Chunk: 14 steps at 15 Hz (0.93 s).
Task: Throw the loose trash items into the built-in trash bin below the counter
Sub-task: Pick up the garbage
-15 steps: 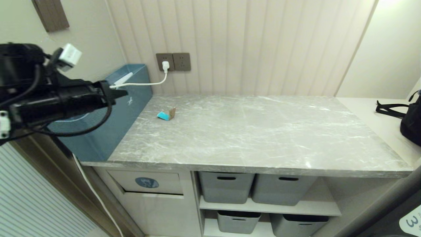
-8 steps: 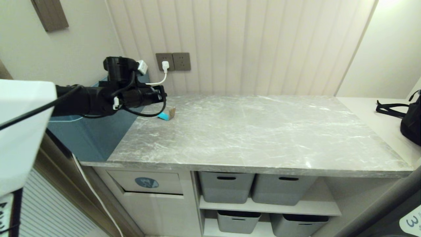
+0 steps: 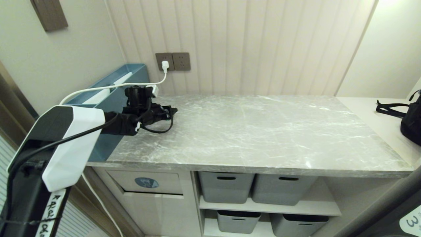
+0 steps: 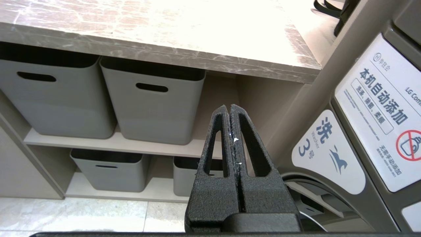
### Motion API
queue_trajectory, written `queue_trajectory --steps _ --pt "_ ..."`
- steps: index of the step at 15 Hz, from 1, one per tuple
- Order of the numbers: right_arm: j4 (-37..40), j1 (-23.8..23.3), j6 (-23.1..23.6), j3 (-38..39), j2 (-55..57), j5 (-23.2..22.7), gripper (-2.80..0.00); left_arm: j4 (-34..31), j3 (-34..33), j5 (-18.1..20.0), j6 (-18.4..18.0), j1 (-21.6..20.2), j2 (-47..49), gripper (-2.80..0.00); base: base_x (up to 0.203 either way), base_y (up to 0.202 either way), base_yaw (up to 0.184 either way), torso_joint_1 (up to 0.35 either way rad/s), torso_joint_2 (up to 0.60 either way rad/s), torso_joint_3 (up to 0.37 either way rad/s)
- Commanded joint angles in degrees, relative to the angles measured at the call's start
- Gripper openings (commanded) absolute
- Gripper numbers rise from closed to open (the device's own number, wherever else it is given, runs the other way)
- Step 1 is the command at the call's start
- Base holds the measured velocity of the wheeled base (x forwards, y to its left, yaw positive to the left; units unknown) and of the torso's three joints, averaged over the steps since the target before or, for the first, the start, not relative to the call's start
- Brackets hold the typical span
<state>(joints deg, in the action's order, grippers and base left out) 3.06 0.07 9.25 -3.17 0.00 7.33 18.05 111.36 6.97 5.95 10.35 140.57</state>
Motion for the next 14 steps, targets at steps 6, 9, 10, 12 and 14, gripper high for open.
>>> queue_trajectory --steps 6,9,10,12,14 --pt "0.02 0.01 0.06 0.01 0.09 0.06 -2.80 16.04 0.00 6.07 -9.40 -0.30 7.33 0.00 0.000 0.000 0.000 0.000 0.00 0.000" --pt "0.02 0.01 0.06 0.01 0.09 0.06 -2.80 19.99 0.00 6.00 -10.94 -1.07 9.64 0.00 0.000 0.000 0.000 0.000 0.00 0.000" --pt "0.02 0.01 0.06 0.01 0.09 0.06 -2.80 20.05 0.00 6.03 -11.33 -1.60 9.86 0.00 0.000 0.000 0.000 0.000 0.00 0.000" --pt "0.02 0.01 0.06 0.01 0.09 0.06 -2.80 21.55 0.00 6.10 -11.31 -2.07 10.34 0.00 0.000 0.000 0.000 0.000 0.00 0.000" --pt "0.02 0.01 0.06 0.01 0.09 0.06 -2.80 22.44 0.00 6.13 -11.13 -2.59 10.82 0.00 0.000 0.000 0.000 0.000 0.00 0.000"
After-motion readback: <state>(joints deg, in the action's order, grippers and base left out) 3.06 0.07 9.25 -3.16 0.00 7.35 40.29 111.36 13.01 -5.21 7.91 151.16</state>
